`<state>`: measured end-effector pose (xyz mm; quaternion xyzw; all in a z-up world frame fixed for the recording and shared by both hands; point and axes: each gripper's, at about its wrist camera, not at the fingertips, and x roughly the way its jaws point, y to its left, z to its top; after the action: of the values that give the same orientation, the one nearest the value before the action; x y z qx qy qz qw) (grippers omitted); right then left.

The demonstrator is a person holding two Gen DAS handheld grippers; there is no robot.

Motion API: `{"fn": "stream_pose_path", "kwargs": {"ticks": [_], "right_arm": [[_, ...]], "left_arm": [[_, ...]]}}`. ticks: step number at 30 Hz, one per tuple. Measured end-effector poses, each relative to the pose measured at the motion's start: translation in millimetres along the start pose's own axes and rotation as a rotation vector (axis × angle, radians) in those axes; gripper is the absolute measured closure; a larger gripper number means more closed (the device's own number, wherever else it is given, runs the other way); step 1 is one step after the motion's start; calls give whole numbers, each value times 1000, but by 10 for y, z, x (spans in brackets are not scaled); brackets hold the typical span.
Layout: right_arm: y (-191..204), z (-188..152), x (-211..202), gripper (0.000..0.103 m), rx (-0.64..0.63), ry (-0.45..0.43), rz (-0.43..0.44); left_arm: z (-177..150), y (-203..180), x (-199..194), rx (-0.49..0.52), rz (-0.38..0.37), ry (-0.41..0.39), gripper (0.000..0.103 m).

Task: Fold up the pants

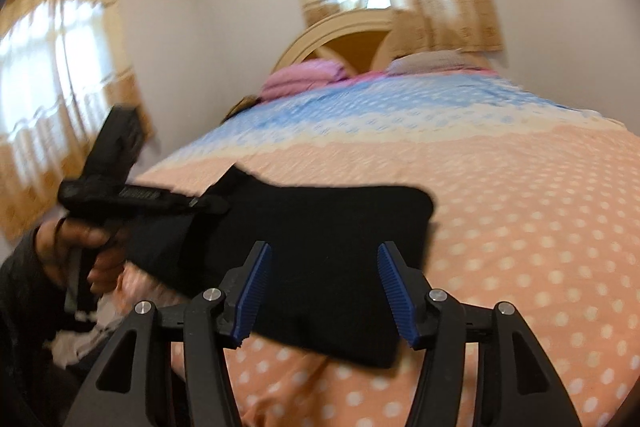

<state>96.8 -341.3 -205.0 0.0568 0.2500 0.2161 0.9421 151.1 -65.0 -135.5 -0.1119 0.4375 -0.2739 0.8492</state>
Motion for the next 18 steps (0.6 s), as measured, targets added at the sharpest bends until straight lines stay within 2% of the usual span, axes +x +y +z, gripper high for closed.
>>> {"fn": "stream_pose_path", "kwargs": {"ticks": [2, 6, 12, 14, 18], "right_arm": [[58, -41, 110, 45, -29, 58, 3], [-1, -130, 350, 44, -17, 188, -48], [18, -89, 294, 44, -24, 171, -48], [47, -12, 209, 44, -17, 118, -40], [60, 233, 197, 34, 20, 54, -45]], "left_arm": [[-22, 53, 30, -17, 0, 6, 91], [-80, 60, 95, -10, 12, 23, 91], [-179, 30, 87, 42, 72, 4, 82], [-213, 31, 64, 59, 89, -7, 77], [-262, 35, 43, 91, 101, -24, 75]]}}
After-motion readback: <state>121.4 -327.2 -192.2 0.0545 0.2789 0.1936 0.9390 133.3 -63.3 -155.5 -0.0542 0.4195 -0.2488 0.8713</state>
